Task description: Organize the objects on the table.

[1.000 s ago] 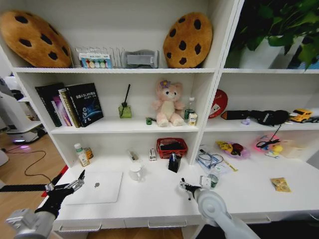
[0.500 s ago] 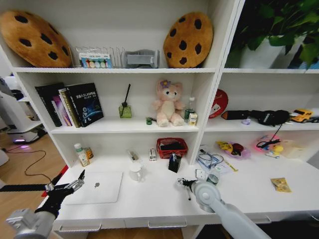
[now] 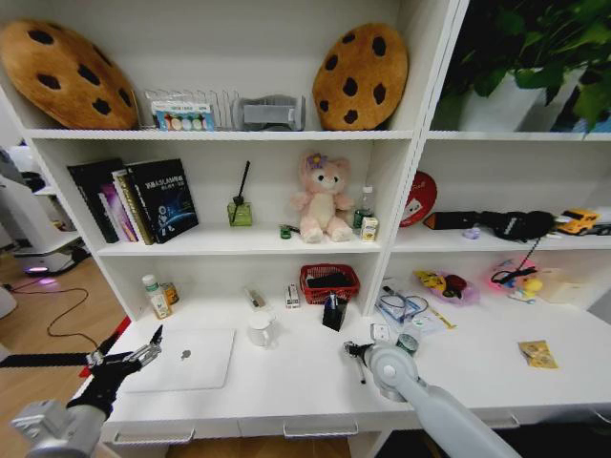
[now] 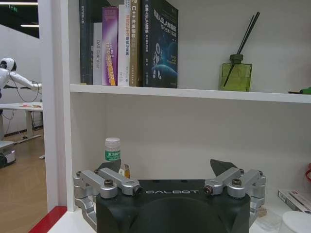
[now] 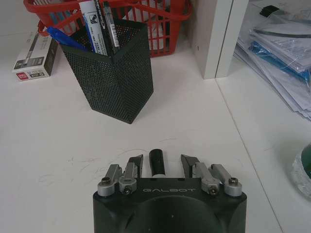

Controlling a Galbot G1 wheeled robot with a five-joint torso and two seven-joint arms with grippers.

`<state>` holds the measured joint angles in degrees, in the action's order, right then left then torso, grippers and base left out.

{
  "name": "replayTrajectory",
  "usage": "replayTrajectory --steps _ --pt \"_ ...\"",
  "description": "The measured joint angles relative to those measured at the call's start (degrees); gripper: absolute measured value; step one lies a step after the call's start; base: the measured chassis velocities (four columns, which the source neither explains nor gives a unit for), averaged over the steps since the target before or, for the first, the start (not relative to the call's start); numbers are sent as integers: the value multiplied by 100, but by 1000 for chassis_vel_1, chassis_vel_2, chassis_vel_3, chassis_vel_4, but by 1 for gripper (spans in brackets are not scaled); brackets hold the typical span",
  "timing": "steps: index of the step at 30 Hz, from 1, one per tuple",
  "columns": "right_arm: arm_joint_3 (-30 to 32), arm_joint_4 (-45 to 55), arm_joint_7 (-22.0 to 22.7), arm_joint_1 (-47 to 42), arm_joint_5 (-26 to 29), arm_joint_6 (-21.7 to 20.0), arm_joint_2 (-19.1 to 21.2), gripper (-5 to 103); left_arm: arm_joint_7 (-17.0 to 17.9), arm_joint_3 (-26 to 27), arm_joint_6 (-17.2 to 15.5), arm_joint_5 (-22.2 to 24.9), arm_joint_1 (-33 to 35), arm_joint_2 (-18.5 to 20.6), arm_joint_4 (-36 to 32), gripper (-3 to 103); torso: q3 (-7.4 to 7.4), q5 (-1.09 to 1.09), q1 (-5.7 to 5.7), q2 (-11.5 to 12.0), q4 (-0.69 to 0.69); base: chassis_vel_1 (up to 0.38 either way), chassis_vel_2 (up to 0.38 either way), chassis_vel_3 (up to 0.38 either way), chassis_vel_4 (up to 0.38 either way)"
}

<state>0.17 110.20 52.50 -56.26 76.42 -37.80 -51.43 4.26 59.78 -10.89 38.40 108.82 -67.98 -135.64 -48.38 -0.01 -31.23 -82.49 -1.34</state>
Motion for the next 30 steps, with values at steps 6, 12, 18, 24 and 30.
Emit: replayTrajectory --steps 6,12,18,24,30 --pt "-48 61 24 -28 21 -21 30 41 0 0 1 0 0 0 0 100 0 0 0 0 0 0 0 0 0" --pt "-71 33 77 -46 34 76 -3 21 0 0 0 0 0 0 0 100 0 0 0 -1 0 0 0 0 0" --pt "-54 44 17 -16 39 105 -33 11 0 0 0 0 0 0 0 100 -1 4 0 0 1 0 0 0 0" --pt "206 693 -351 36 -335 328 -38 11 0 0 0 0 0 0 0 100 -1 3 0 1 1 0 0 0 0" --pt "450 789 -1732 370 -2448 1092 -52 11 0 0 0 0 0 0 0 100 0 0 0 0 0 0 0 0 0"
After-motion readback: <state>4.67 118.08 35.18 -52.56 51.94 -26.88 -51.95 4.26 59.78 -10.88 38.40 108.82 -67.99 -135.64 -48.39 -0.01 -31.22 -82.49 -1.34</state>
